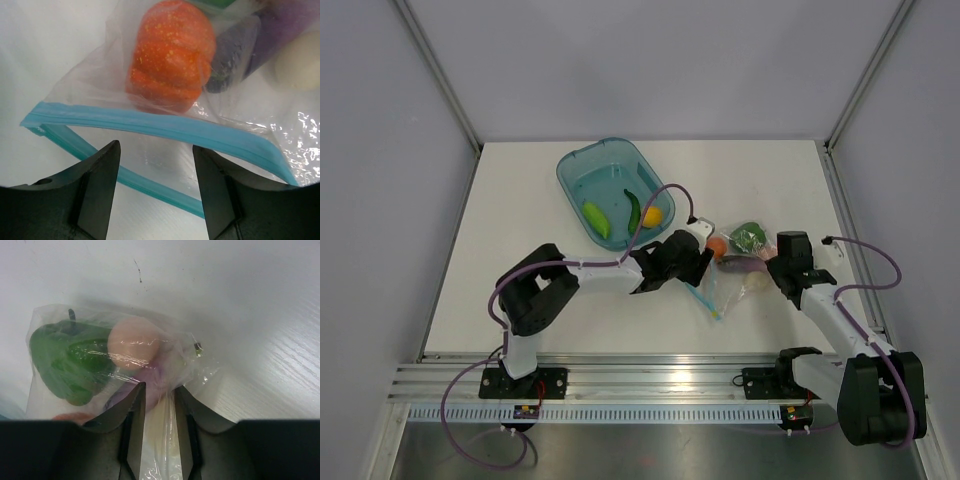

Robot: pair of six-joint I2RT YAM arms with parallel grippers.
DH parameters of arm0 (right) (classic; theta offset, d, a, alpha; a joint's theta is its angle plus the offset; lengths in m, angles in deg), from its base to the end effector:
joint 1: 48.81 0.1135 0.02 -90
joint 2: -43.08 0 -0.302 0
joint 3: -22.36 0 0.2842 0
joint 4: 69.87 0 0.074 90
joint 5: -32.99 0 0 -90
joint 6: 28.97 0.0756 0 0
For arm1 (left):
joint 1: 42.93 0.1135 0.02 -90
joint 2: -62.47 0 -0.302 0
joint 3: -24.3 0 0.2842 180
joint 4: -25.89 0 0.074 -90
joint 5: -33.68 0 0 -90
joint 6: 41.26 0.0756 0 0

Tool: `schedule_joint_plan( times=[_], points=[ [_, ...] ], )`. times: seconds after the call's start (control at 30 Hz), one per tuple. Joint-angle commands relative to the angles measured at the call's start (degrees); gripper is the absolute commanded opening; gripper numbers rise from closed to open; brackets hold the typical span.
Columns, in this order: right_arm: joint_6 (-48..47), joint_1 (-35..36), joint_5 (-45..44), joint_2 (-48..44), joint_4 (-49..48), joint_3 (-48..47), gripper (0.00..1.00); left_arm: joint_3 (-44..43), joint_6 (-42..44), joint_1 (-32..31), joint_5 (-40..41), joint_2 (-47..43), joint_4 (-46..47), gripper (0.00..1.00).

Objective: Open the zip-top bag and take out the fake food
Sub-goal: Pick up the fake fruit from the zipper food storage bag.

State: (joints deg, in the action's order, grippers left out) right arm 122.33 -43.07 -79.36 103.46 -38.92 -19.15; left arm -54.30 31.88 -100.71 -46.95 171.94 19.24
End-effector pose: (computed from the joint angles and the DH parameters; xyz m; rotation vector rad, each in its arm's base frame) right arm 0.2342 -0.0053 0.1742 1.2461 2.0009 0.0876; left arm 0.2676 -0.4016 0.1619 0.7066 2.1559 -0.5297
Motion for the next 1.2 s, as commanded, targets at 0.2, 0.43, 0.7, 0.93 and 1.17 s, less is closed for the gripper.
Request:
schedule_joint_plan(
  times=[0.2, 0.43, 0.7, 0.93, 1.17],
  points=[
    [-12.4, 0.5, -0.7, -3.3, -1.0, -4.9, 0.75, 1.4, 4.7, -1.2, 7.3, -1.0, 7.7, 0.64],
    [-17.8, 0.4, 7.1, -5.6, -2.2, -8.3, 0.79, 5.1, 7.2, -2.2, 9.2, -3.0, 14.4, 0.65],
    [-22.7, 0.4, 18.2, 5.0, -2.5, -17.4, 0.74, 8.0, 9.4, -3.2, 10.9, -4.8, 19.9, 0.66],
    [-22.5, 0.4, 25.1, 13.2, -5.5, -20.9, 0.60, 9.9, 11.8, -4.2, 10.3, -4.4, 25.9, 0.66],
    [-22.4, 1.7, 27.1, 17.7, -8.0, -21.7, 0.52, 12.9, 15.9, -5.7, 10.0, -3.5, 34.0, 0.67]
  ],
)
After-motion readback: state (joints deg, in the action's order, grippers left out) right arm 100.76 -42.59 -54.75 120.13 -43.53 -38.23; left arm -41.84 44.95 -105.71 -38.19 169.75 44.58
